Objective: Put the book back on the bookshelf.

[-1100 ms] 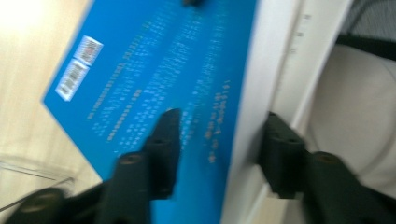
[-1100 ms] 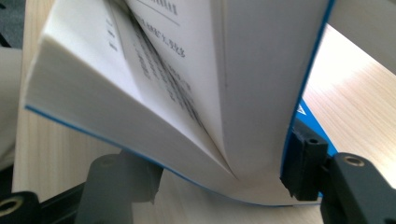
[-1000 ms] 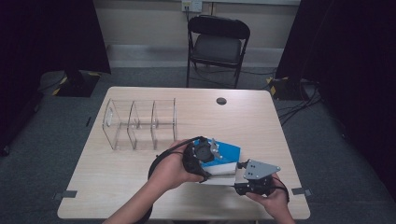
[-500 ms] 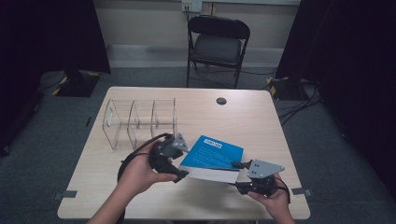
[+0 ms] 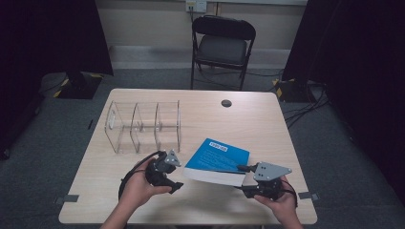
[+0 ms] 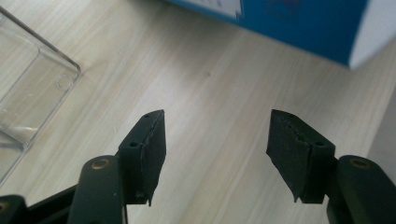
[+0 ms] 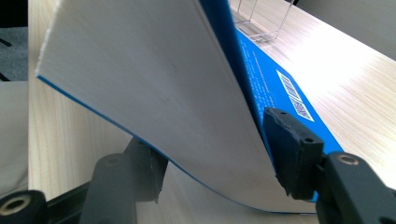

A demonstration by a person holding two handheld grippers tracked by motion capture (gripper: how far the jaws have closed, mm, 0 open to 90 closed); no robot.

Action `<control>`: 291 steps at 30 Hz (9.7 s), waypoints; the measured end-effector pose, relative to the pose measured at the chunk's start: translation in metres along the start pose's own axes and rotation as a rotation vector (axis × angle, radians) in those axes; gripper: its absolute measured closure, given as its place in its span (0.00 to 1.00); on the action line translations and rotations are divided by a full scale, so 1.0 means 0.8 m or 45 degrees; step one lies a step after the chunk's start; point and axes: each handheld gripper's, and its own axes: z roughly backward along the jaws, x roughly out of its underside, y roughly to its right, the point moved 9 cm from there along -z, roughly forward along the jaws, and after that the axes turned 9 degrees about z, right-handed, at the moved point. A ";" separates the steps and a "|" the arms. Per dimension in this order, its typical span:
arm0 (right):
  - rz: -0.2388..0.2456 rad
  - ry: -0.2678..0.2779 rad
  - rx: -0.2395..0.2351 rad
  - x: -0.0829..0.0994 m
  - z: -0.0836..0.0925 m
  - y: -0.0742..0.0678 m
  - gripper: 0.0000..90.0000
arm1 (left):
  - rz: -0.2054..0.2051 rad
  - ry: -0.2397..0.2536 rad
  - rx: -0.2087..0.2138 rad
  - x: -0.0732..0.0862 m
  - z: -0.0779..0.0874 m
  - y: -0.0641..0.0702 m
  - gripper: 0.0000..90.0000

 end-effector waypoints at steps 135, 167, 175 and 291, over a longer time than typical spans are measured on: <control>-0.353 -0.149 0.254 -0.071 0.025 0.137 0.67 | 0.047 0.341 0.028 0.072 -0.062 -0.011 0.17; -0.389 -0.107 0.134 -0.071 0.044 0.109 0.69 | 0.034 0.325 0.026 0.072 -0.063 -0.011 0.15; -0.395 -0.071 0.100 -0.071 0.058 0.087 0.69 | 0.026 0.320 0.025 0.072 -0.063 -0.011 0.14; -0.233 -0.009 0.002 -0.049 0.103 0.043 0.65 | -0.165 -0.038 0.144 -0.085 0.005 0.019 0.20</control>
